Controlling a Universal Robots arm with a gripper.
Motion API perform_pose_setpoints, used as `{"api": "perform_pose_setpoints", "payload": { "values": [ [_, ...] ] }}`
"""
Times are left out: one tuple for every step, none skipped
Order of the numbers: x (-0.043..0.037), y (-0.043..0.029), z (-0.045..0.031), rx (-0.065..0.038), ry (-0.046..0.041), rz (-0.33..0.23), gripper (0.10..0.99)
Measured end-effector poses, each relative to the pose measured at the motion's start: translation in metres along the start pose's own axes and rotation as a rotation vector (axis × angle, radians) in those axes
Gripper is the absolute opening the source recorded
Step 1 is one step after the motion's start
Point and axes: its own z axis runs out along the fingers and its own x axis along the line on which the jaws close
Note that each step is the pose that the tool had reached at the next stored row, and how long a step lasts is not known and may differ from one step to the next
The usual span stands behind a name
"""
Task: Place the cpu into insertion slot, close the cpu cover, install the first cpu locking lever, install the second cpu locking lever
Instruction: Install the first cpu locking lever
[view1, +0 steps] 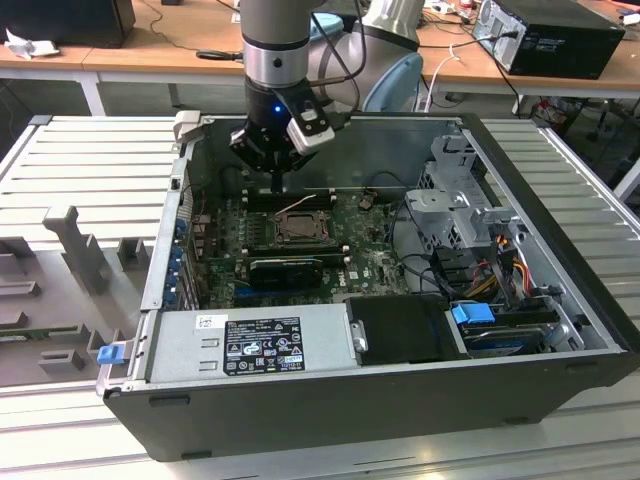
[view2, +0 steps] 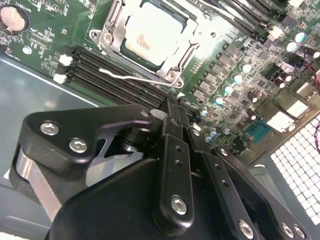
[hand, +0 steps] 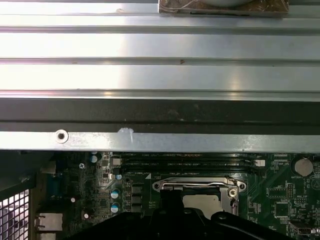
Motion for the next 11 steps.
{"api": "perform_pose_setpoints", "payload": {
  "values": [
    [-0.0007, -0.0002, 0.0000, 0.000, -0.0001, 0.000, 0.106],
    [-0.0013, -0.0003, 0.0001, 0.000, -0.0001, 0.000, 0.106],
    [-0.0019, -0.0006, 0.0003, -0.001, -0.0001, 0.000, 0.106],
    [-0.0027, -0.0009, 0.0005, -0.008, -0.0001, 0.000, 0.106],
    [-0.0036, -0.0010, 0.0006, -0.022, -0.0001, 0.000, 0.106],
    [-0.0045, -0.0010, 0.0006, -0.044, -0.0002, 0.000, 0.106],
    [-0.0051, -0.0010, 0.0006, -0.059, -0.0001, 0.000, 0.106],
    [-0.0065, -0.0012, 0.0008, -0.083, -0.0003, 0.000, 0.106],
    [-0.0085, -0.0012, 0.0016, -0.086, -0.0004, 0.000, 0.106],
    [-0.0116, -0.0013, 0.0034, -0.086, -0.0005, 0.000, 0.106],
    [-0.0184, -0.0015, 0.0072, -0.086, -0.0002, 0.000, 0.106]
  ]
}}
